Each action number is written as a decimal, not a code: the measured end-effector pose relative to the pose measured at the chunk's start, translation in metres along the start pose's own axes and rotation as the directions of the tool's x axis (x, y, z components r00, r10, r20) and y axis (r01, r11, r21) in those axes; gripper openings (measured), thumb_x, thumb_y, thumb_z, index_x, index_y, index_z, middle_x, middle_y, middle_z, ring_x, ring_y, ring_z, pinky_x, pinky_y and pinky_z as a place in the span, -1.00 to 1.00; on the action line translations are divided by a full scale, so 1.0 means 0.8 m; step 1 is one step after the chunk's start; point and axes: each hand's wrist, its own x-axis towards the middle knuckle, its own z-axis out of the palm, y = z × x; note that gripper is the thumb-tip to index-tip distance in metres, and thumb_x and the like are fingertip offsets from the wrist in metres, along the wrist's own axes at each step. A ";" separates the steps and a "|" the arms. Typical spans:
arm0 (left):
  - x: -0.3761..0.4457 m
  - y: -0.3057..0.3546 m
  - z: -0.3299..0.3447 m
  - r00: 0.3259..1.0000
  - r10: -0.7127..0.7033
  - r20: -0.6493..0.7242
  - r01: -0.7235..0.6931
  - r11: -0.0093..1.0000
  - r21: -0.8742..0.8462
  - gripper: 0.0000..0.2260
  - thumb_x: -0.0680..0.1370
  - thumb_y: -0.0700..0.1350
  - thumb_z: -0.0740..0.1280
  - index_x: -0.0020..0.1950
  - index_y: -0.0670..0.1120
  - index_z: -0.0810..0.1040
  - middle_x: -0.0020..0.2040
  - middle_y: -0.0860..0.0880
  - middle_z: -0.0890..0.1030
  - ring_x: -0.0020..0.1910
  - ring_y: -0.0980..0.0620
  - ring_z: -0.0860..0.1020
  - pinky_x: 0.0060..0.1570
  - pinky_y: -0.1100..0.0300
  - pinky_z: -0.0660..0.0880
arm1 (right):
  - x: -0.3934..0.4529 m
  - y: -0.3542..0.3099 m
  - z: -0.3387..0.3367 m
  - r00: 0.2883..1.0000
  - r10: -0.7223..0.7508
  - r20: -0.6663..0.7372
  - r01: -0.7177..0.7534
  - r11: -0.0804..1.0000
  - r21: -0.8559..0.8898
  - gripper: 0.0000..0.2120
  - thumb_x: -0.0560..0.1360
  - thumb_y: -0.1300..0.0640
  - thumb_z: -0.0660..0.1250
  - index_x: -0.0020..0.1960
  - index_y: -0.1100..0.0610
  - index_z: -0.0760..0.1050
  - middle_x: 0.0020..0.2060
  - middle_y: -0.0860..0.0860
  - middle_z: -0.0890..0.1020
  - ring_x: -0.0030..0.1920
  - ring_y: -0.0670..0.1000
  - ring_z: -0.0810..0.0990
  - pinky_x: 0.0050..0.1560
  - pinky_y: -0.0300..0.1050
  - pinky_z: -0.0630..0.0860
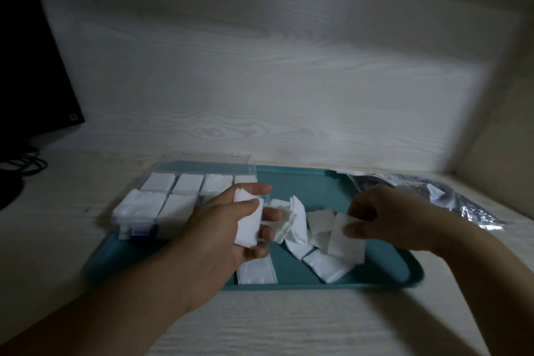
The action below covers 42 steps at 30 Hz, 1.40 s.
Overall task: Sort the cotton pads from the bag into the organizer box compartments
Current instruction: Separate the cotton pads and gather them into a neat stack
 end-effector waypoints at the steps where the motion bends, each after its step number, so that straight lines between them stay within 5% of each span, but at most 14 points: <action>1: 0.000 0.000 -0.002 1.000 0.001 -0.010 -0.001 1.000 0.025 -0.78 0.67 -0.24 0.14 0.07 -0.10 0.59 -0.21 -0.19 0.62 -0.42 -0.02 0.47 -0.46 0.23 0.33 | -0.002 0.000 -0.003 1.000 -0.008 0.002 0.008 0.998 0.059 -0.87 0.46 -0.03 0.45 -0.18 -0.01 0.55 -0.38 -0.08 0.62 -0.44 -0.24 0.49 -0.37 -0.35 0.39; 7: -0.003 0.003 -0.002 1.000 -0.017 -0.024 0.018 1.000 0.020 -0.69 0.65 0.09 0.16 0.03 -0.12 0.55 -0.23 -0.17 0.60 -0.47 0.03 0.38 -0.54 0.30 0.16 | -0.004 -0.001 -0.007 0.997 -0.050 -0.058 0.066 0.945 0.321 -0.93 0.52 0.11 0.40 -0.13 -0.03 0.59 -0.46 0.02 0.64 -0.40 -0.01 0.52 -0.29 -0.09 0.45; 11: -0.004 0.007 -0.001 0.998 -0.066 -0.019 0.064 0.993 -0.095 -0.56 0.65 0.16 0.09 0.06 -0.17 0.57 -0.26 -0.21 0.57 -0.47 0.00 0.36 -0.55 0.31 0.16 | -0.011 -0.025 -0.005 0.966 -0.172 -0.191 0.257 0.608 0.751 -0.92 0.42 0.18 0.44 -0.24 0.06 0.64 -0.43 0.09 0.55 -0.39 0.06 0.42 -0.40 -0.17 0.36; 13: -0.006 0.006 0.000 0.997 -0.074 -0.004 0.073 0.993 -0.093 -0.61 0.66 0.10 0.11 0.09 -0.17 0.57 -0.26 -0.20 0.57 -0.46 0.00 0.38 -0.58 0.29 0.22 | -0.015 -0.044 0.002 0.946 -0.234 -0.222 0.307 0.439 0.844 -0.97 0.35 0.12 0.46 -0.24 0.07 0.65 -0.40 0.10 0.54 -0.39 0.03 0.41 -0.40 -0.17 0.35; 15: -0.007 0.004 0.002 0.996 -0.088 0.027 0.090 0.994 -0.064 -0.64 0.67 0.07 0.11 0.10 -0.14 0.58 -0.26 -0.17 0.59 -0.43 -0.01 0.42 -0.54 0.26 0.31 | -0.017 -0.061 0.012 0.936 -0.269 -0.227 0.322 0.394 0.861 -0.98 0.35 0.13 0.45 -0.23 0.06 0.66 -0.37 0.08 0.57 -0.37 0.01 0.43 -0.40 -0.20 0.35; 21: -0.009 0.000 0.001 0.986 -0.134 0.098 0.142 0.987 -0.071 -0.67 0.67 0.08 0.09 0.14 -0.10 0.54 0.08 -0.24 0.68 -0.05 -0.18 0.63 -0.23 -0.01 0.60 | -0.019 -0.082 0.031 0.908 -0.338 -0.249 0.387 0.443 0.809 -0.90 0.39 0.19 0.38 -0.12 0.18 0.62 -0.34 -0.04 0.66 -0.36 -0.17 0.55 -0.31 -0.37 0.44; 28: -0.011 0.006 0.010 0.994 -0.087 0.072 0.096 0.987 -0.129 -0.63 0.67 0.06 0.08 0.17 -0.15 0.56 -0.14 -0.23 0.66 -0.26 -0.14 0.57 -0.21 0.00 0.55 | -0.010 -0.065 0.025 0.948 -0.169 -0.270 0.318 0.458 0.830 -0.92 0.47 0.20 0.37 -0.10 0.19 0.62 -0.40 0.01 0.58 -0.41 -0.05 0.41 -0.39 -0.22 0.31; 32: -0.007 0.008 0.005 0.998 -0.012 0.054 0.019 0.990 -0.141 -0.70 0.68 -0.04 0.10 0.15 -0.15 0.57 -0.10 -0.25 0.63 -0.21 -0.15 0.59 -0.16 -0.06 0.61 | -0.001 -0.035 0.015 0.980 -0.086 -0.182 0.178 0.791 0.586 -0.90 0.53 0.21 0.38 -0.05 0.08 0.66 -0.38 -0.12 0.64 -0.39 -0.19 0.51 -0.33 -0.32 0.40; 35: -0.006 0.004 0.001 0.999 0.004 0.051 0.002 0.993 -0.119 -0.71 0.68 -0.05 0.11 0.15 -0.13 0.59 -0.07 -0.23 0.63 -0.17 -0.14 0.59 -0.14 -0.11 0.62 | 0.008 -0.028 0.026 0.979 -0.056 -0.195 0.114 0.945 0.305 -0.74 0.49 0.05 0.43 0.17 0.05 0.62 -0.07 -0.12 0.68 -0.08 -0.19 0.61 -0.09 -0.39 0.47; 38: -0.007 0.000 0.005 0.997 -0.006 0.076 0.014 0.994 -0.109 -0.68 0.68 -0.03 0.09 0.25 -0.11 0.56 -0.08 -0.23 0.64 -0.18 -0.14 0.58 -0.04 -0.14 0.57 | -0.005 -0.051 0.033 0.853 -0.187 -0.487 0.339 0.908 0.246 -0.46 0.43 -0.18 0.40 0.36 -0.07 0.45 0.18 -0.16 0.54 0.23 -0.17 0.49 0.24 -0.22 0.42; 42: -0.006 -0.010 0.003 0.990 0.003 0.140 0.013 0.993 -0.115 -0.66 0.67 0.03 0.09 0.30 0.01 0.57 0.11 -0.27 0.65 -0.02 -0.20 0.64 -0.07 -0.10 0.59 | -0.038 -0.097 0.050 0.791 -0.436 -0.429 0.569 0.782 0.254 -0.19 0.39 -0.19 0.45 0.52 -0.14 0.15 0.31 -0.25 0.38 0.35 -0.20 0.36 0.31 -0.37 0.31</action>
